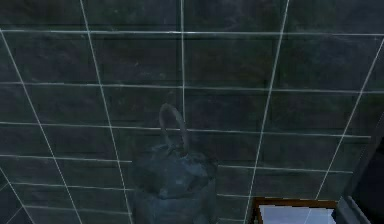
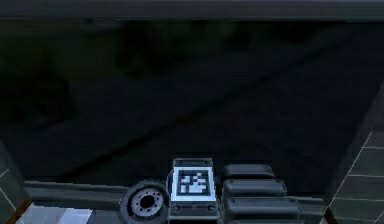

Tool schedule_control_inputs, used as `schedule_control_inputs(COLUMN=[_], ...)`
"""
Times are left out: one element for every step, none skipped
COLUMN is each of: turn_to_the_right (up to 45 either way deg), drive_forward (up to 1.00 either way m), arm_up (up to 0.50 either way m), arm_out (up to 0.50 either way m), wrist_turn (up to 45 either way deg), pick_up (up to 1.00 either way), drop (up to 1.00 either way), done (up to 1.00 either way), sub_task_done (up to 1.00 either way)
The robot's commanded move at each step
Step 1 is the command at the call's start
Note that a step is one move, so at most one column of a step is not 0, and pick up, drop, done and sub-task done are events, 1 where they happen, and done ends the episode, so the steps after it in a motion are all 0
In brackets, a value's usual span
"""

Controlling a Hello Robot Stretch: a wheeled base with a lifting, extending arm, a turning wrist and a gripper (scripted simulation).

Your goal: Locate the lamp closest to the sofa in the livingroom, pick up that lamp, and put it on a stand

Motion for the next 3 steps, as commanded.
schedule_control_inputs(turn_to_the_right=[-6.0,0.0,0.0], drive_forward=[0.0,0.0,0.0], arm_up=[0.0,0.0,0.0], arm_out=[0.0,0.18,0.0], wrist_turn=[0.0,0.0,45.0], pick_up=[0.0,0.0,0.0], drop=[0.0,0.0,0.0], done=[0.0,0.0,0.0], sub_task_done=[0.0,0.0,0.0])
